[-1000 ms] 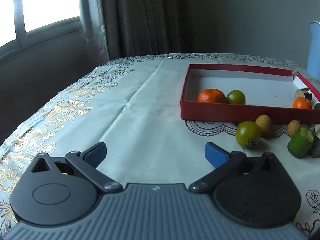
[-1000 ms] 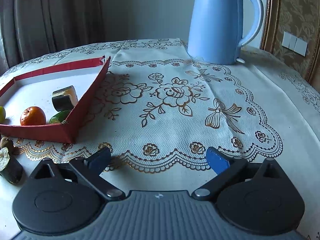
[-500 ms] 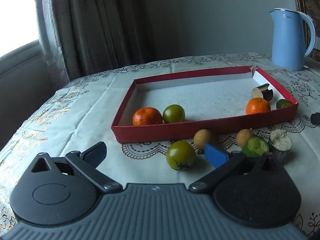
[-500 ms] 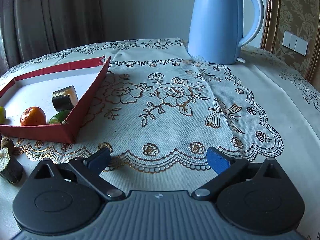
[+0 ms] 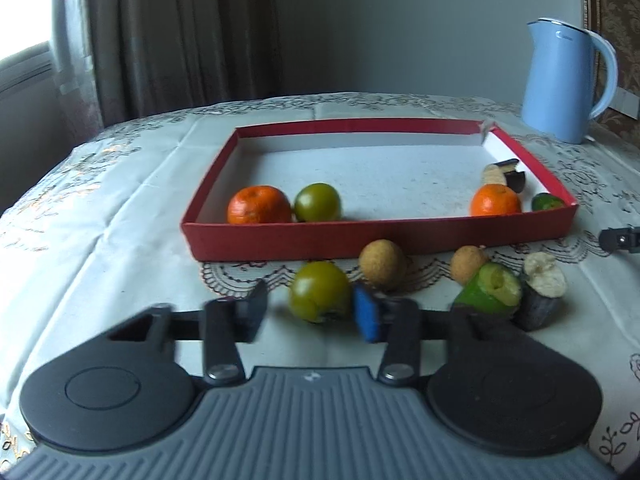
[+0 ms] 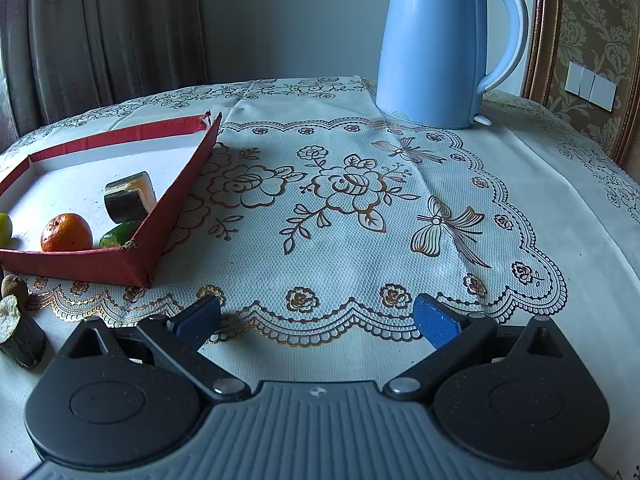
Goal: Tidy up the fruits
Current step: 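Move the left gripper to the second green tomato and close on it, then lower the green tomato into the red box and open the left gripper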
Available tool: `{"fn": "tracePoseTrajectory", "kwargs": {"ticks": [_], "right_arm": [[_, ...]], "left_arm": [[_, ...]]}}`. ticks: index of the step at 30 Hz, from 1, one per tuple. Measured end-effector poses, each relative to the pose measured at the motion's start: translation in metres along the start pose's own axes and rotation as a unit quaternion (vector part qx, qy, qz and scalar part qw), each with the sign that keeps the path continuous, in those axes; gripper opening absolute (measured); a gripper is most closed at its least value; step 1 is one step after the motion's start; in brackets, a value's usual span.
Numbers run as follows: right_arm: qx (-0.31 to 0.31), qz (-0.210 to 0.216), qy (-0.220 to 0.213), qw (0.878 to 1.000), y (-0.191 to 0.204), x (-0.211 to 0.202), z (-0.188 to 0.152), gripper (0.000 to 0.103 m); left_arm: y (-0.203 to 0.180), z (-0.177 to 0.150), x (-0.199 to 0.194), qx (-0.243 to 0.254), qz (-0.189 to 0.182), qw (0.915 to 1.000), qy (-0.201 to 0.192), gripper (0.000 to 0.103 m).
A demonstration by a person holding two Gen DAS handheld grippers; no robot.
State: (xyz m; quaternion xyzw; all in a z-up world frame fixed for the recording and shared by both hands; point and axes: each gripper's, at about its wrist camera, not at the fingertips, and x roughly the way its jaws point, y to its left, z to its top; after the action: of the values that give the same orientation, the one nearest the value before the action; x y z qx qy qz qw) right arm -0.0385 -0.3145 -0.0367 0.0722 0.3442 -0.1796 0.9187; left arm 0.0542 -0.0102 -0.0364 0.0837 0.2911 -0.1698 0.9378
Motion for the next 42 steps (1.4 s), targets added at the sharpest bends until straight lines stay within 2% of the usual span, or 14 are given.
{"fn": "tracePoseTrajectory", "kwargs": {"ticks": [6,12,16,22,23,25,27,28,33,36,38,40,42], "right_arm": [[0.0,0.0,0.0,1.0,0.0,0.0,0.0,0.103],[0.0,0.0,0.0,1.0,0.0,0.0,0.0,0.103],[0.0,0.0,0.0,1.0,0.0,0.0,0.0,0.103],[0.0,0.001,0.0,1.0,0.0,0.0,0.0,0.103],[0.0,0.0,0.0,1.0,0.0,0.0,0.0,0.103],[0.0,0.0,0.0,1.0,0.0,0.0,0.0,0.103],[0.0,0.001,0.0,1.0,0.0,0.0,0.0,0.103],[0.0,0.001,0.0,1.0,0.0,0.0,0.0,0.103],[0.001,0.001,0.0,1.0,0.0,0.0,0.0,0.103],[0.001,0.002,-0.001,1.0,0.001,0.0,0.0,0.103],[0.003,0.004,-0.002,1.0,0.0,0.0,0.0,0.103],[0.004,0.027,-0.013,1.0,-0.001,-0.004,-0.001,0.103],[-0.006,0.048,-0.045,0.998,0.0,-0.014,-0.003,0.103]], "left_arm": [[-0.002,-0.002,-0.005,0.001,-0.001,1.0,-0.005,0.03],[-0.012,-0.003,-0.023,0.007,-0.017,0.9995,-0.027,0.03],[-0.021,0.014,-0.024,0.005,-0.024,0.9988,-0.041,0.031],[-0.033,0.058,-0.009,0.009,-0.029,0.9972,-0.068,0.032],[-0.034,0.063,-0.007,0.01,-0.023,0.9965,-0.079,0.039],[-0.033,0.068,-0.009,-0.001,0.004,0.9951,-0.099,0.1],[-0.03,0.063,-0.016,-0.008,0.024,0.9924,-0.121,0.103],[-0.028,0.061,-0.017,-0.001,0.021,0.9931,-0.115,0.103],[-0.01,0.031,-0.022,0.009,0.049,0.9962,-0.071,0.103],[0.009,0.008,-0.026,-0.014,0.051,0.9978,-0.04,0.103],[0.019,-0.005,-0.028,-0.026,0.065,0.9971,-0.028,0.103],[0.03,-0.013,-0.026,-0.039,0.083,0.9957,-0.017,0.103],[0.04,-0.017,-0.02,-0.06,0.093,0.9938,-0.001,0.103]]}}
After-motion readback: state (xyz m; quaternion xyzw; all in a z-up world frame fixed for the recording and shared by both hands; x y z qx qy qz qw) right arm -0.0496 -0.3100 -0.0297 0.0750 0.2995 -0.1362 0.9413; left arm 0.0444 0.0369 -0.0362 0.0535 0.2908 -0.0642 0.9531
